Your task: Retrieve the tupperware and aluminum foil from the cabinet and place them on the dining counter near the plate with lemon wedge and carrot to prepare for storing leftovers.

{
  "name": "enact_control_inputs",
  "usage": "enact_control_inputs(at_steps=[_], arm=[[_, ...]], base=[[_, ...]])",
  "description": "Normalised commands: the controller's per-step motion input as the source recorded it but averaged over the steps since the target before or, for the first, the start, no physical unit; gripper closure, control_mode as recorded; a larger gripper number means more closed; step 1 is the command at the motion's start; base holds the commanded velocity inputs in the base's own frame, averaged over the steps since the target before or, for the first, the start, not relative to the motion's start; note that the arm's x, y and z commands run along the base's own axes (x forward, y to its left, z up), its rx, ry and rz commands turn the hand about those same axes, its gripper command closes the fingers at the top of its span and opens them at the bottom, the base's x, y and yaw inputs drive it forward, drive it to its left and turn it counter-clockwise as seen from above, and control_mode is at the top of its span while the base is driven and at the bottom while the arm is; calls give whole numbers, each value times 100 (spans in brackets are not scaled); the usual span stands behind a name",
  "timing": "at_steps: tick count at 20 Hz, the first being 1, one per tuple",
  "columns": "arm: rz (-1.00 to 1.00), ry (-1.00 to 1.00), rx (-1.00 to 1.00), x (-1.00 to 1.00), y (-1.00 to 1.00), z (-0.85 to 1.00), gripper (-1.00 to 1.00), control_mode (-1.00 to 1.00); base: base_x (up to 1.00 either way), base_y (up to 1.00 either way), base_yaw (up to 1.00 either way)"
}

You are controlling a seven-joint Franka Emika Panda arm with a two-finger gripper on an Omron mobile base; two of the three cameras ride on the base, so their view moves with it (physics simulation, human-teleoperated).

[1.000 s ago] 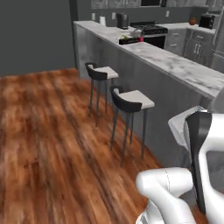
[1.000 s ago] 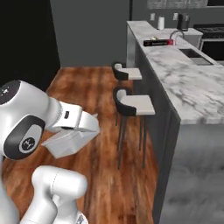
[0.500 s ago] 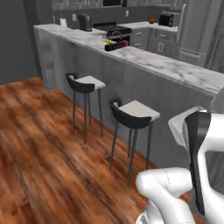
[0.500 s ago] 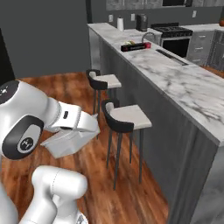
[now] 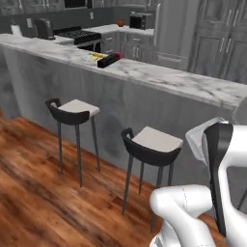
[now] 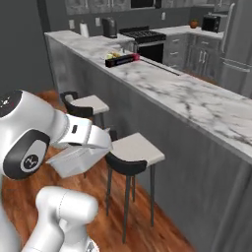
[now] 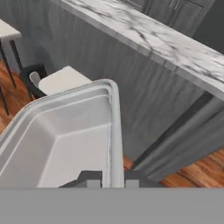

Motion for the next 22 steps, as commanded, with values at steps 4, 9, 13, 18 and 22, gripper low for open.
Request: enact_control_inputs(at_steps=[4, 9, 13, 18, 22], arm=[[0, 0, 0, 0, 0, 0, 100, 100], [0, 0, 0, 0, 0, 0, 100, 100], [0, 0, 0, 0, 0, 0, 100, 100], [0, 0, 0, 0, 0, 0, 100, 100], [0, 0, 0, 0, 0, 0, 100, 100]], base=[[100, 95, -46], [87, 100, -43], [82, 100, -42], [84, 100, -41], [78, 100, -38]])
